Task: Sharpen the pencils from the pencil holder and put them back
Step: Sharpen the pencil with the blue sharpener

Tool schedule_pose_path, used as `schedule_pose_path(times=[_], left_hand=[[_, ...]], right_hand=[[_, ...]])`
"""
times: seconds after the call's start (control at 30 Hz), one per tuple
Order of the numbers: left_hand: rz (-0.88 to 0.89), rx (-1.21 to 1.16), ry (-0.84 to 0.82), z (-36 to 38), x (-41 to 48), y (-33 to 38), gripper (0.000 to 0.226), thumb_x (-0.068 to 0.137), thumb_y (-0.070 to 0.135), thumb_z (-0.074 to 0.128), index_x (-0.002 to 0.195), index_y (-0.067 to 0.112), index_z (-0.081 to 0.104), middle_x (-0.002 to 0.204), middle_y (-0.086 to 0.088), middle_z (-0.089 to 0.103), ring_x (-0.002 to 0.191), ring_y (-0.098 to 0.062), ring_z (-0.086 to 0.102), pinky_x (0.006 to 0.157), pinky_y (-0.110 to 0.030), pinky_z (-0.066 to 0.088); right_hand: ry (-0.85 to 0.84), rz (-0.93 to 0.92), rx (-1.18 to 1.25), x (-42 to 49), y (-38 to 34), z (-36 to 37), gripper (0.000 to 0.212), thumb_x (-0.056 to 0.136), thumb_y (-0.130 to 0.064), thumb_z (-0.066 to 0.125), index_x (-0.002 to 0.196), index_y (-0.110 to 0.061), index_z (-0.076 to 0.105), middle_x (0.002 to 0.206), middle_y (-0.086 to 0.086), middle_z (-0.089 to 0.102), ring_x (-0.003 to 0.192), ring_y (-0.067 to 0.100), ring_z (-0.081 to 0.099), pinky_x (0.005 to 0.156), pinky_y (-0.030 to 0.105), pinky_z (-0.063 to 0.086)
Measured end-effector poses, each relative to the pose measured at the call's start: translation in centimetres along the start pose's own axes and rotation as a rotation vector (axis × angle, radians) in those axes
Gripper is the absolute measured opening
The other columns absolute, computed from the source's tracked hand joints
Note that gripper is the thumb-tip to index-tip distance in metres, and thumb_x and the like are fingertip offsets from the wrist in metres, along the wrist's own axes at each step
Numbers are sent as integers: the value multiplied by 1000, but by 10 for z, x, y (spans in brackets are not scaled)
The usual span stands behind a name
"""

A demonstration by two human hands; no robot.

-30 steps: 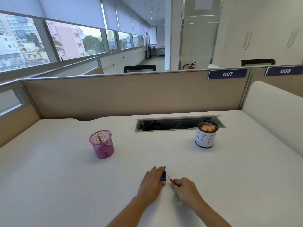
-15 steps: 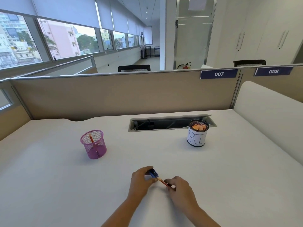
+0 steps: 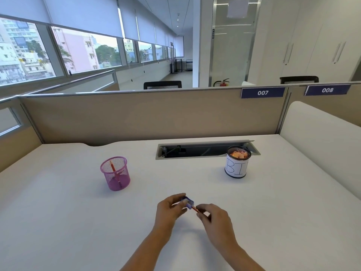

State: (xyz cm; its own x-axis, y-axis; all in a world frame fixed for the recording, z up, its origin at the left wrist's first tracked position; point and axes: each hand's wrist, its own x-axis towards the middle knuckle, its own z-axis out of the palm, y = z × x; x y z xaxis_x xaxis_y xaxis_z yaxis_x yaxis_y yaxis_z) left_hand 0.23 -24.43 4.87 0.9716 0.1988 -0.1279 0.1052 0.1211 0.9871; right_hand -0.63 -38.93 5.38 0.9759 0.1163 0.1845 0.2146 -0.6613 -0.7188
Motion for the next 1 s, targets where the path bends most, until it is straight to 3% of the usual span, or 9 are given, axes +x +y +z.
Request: schedule_pose_path(times=[0.13, 0.27, 0.4, 0.47, 0.57, 0.73, 0.83, 0.9, 1.0], left_hand=[[-89, -308, 61, 7, -4, 8, 14, 86, 8, 56, 95, 7, 66, 79, -7, 74, 82, -20, 67, 74, -28, 54], [-80, -477, 100, 17, -10, 18, 17, 89, 7, 52, 97, 3, 66, 79, -6, 73, 78, -19, 70, 74, -29, 58], [-42, -638, 78, 25, -15, 32, 19, 90, 7, 47, 97, 6, 65, 81, -8, 74, 74, -17, 71, 66, -26, 59], [1, -637, 56, 27, -17, 38, 21, 91, 8, 45, 98, 7, 64, 79, -6, 74, 74, -16, 71, 67, -26, 59], [18, -650, 40, 25, -18, 43, 22, 91, 10, 44, 98, 7, 64, 78, -7, 74, 71, -19, 71, 66, -26, 59], [7, -687, -10, 22, -20, 48, 22, 92, 11, 42, 97, 6, 64, 76, -7, 73, 71, -19, 71, 64, -25, 59], [-1, -710, -8, 21, -20, 50, 23, 92, 12, 43, 95, 6, 65, 76, -7, 73, 71, -19, 70, 65, -26, 59], [9, -687, 13, 18, -18, 52, 21, 91, 11, 45, 94, 5, 65, 73, -7, 73, 68, -19, 70, 63, -26, 59], [23, -635, 102, 16, -13, 53, 17, 88, 7, 50, 92, 3, 66, 69, -7, 71, 63, -18, 69, 60, -25, 59]], right_hand=[[68, -96, -32, 1, -11, 1, 22, 94, -29, 51, 109, -24, 66, 95, -10, 66, 89, 9, 60, 64, 9, 34], [173, -164, -89, -2, -26, 0, 26, 97, -33, 45, 107, -21, 66, 82, -10, 55, 77, 13, 59, 52, 8, 27], [137, -97, -82, 1, -45, -6, 29, 99, -33, 40, 103, -20, 66, 69, -10, 47, 66, 10, 46, 51, 13, 29], [76, 0, 76, 2, -53, -11, 30, 97, -29, 45, 84, -15, 68, 57, -8, 46, 55, 9, 42, 48, 16, 29], [-81, 239, 392, 2, -65, -22, 38, 96, -24, 50, 59, -15, 56, 51, -6, 43, 41, 6, 30, 41, 13, 23], [-366, 720, 1144, 4, -75, -36, 25, 95, -21, 52, 78, -5, 62, 47, -4, 44, 29, 1, 25, 26, 11, 17], [-422, 835, 1418, 4, -76, -37, 24, 93, -20, 53, 79, -1, 61, 43, -2, 43, 26, 1, 24, 22, 9, 16], [-429, 773, 1362, 4, -77, -37, 25, 93, -20, 53, 81, -1, 63, 45, -2, 43, 28, 1, 25, 23, 9, 17], [-375, 463, 954, 4, -76, -38, 12, 90, -19, 60, 88, -7, 65, 60, 1, 48, 42, 4, 34, 35, 12, 27]])
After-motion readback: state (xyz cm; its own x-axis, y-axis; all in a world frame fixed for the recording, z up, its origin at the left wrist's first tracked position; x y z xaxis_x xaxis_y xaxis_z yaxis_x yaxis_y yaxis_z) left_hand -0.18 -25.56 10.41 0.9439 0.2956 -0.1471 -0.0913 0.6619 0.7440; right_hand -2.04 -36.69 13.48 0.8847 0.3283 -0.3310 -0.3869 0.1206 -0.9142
